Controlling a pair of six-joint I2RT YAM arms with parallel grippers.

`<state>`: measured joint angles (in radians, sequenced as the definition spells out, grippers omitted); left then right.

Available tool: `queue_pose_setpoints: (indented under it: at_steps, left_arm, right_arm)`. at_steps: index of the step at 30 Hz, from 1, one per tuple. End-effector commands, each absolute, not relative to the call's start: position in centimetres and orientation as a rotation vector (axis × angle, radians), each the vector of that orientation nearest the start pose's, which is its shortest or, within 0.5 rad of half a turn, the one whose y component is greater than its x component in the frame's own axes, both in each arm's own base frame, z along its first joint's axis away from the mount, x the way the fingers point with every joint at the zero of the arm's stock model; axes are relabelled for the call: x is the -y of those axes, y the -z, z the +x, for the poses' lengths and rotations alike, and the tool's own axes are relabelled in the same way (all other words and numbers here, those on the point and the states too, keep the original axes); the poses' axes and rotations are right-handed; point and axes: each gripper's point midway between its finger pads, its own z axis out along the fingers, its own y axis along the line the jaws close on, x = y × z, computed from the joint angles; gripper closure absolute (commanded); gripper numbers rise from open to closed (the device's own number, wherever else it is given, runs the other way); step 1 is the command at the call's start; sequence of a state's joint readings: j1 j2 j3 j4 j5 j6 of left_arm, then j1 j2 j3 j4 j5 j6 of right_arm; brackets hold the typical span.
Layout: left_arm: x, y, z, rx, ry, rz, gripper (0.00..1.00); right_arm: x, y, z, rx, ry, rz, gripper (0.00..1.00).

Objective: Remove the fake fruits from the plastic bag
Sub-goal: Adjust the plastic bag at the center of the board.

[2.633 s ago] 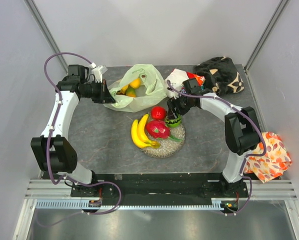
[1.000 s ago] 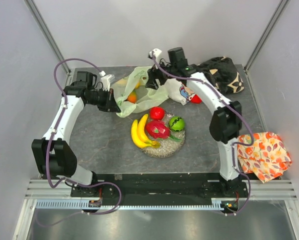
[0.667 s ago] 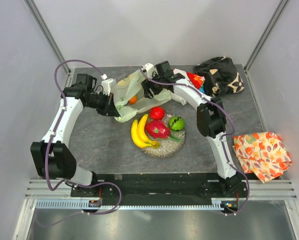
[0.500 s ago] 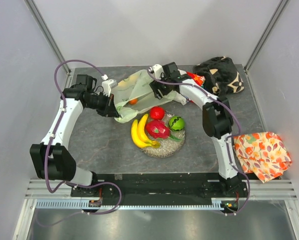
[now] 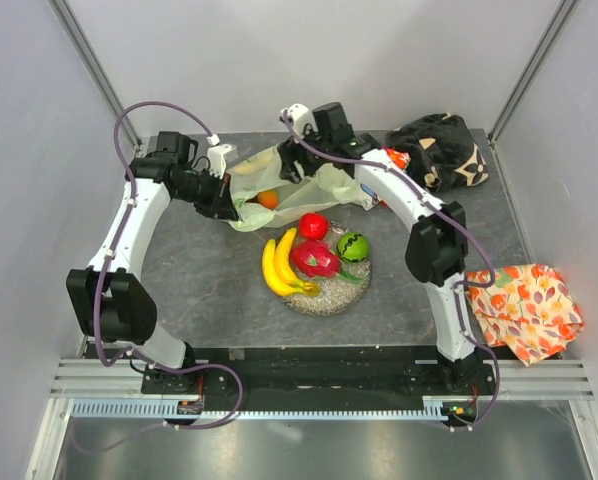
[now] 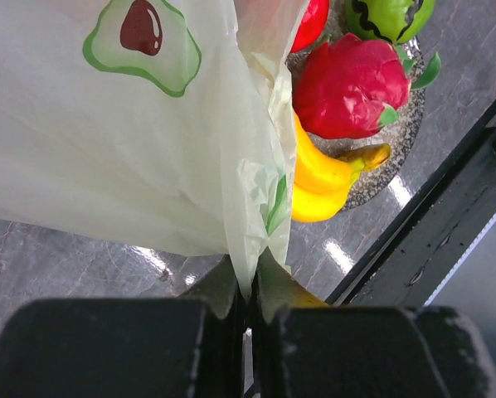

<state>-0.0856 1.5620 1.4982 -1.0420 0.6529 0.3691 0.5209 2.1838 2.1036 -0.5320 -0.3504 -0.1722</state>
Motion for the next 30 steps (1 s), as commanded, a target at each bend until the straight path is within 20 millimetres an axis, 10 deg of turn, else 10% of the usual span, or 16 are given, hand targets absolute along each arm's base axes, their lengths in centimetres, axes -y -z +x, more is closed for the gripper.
queue_pose_setpoints:
  at_steps: [1, 12, 20, 30]
  left_arm:
    - [12.5, -21.8, 32.6, -2.383, 0.752, 0.703, 0.98]
    - [12.1, -19.4, 30.4, -2.442, 0.762, 0.657, 0.98]
    - [11.3, -20.1, 32.3, -2.434, 0.657, 0.566, 0.98]
    - [12.8, -22.2, 34.6, -2.379, 0.752, 0.527, 0.98]
  right_arm:
    - [-38.6, -17.1, 45.9, -2.111, -0.833, -0.889, 0.26]
    - [-41.1, -13.2, 44.0, -2.2, -0.901, -0.865, 0.31]
    - [-38.8, -21.1, 42.0, -2.043, -0.876, -0.922, 0.34]
    - [-38.8, -18.9, 37.2, -2.099, -1.057, -1.003, 0.5]
